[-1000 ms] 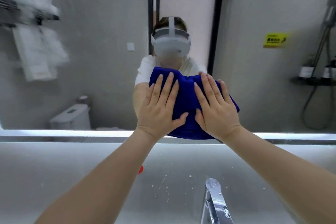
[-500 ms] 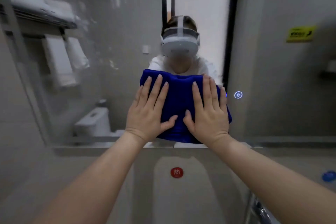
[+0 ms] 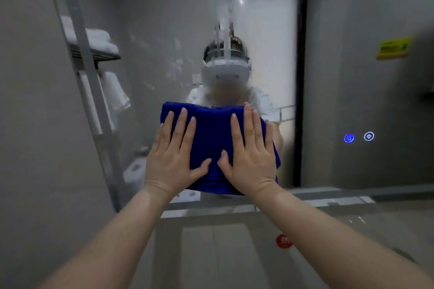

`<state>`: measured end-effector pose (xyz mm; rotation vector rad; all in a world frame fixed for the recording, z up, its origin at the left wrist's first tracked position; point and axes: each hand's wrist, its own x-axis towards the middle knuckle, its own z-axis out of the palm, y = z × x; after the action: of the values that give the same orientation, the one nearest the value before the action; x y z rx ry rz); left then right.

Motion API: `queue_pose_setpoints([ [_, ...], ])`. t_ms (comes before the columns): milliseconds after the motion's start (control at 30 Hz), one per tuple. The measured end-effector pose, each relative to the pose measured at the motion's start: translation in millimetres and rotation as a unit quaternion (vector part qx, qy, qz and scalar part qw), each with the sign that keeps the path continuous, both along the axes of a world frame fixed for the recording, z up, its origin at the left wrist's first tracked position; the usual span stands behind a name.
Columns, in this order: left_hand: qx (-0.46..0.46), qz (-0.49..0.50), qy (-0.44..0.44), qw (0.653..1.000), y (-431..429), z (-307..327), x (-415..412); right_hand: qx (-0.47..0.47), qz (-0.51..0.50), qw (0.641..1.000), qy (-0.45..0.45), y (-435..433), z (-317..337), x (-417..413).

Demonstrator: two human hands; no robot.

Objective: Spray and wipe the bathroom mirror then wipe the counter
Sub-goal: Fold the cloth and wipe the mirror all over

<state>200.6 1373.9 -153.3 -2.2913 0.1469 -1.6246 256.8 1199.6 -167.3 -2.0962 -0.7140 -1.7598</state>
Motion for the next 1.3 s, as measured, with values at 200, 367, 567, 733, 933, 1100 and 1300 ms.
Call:
queue_pose_setpoints([
  [200,-0.005,-0.029,-0.008,1.000,2.5,-2.6,1.6,0.008,-0.028,0.999,0.016,4.3,-3.0,-1.8],
  [367,-0.007,-0.039,-0.012,0.999,2.9,-3.3,3.9,0.030,-0.035,0.999,0.017,7.2,-6.5,-1.8],
  [567,-0.042,-0.035,-0.018,0.998,-0.2,-10.8,5.5,0.039,-0.039,0.998,0.017,8.2,-8.7,-0.5],
  [733,-0.032,-0.046,-0.004,0.998,-0.8,-50.4,7.6,0.023,-0.045,0.999,0.009,3.0,-50.9,0.5],
  [933,-0.028,-0.037,-0.003,0.999,0.5,-66.0,9.6,0.006,-0.042,0.999,0.007,-1.5,-63.0,1.9],
  [1100,-0.012,-0.025,0.026,0.999,0.3,-56.3,1.7,0.003,-0.041,0.998,0.038,-2.0,-62.7,-1.1],
  [1300,-0.045,-0.023,-0.010,0.999,-12.8,54.7,8.5,0.063,-0.034,0.996,0.059,2.8,48.2,-0.3],
])
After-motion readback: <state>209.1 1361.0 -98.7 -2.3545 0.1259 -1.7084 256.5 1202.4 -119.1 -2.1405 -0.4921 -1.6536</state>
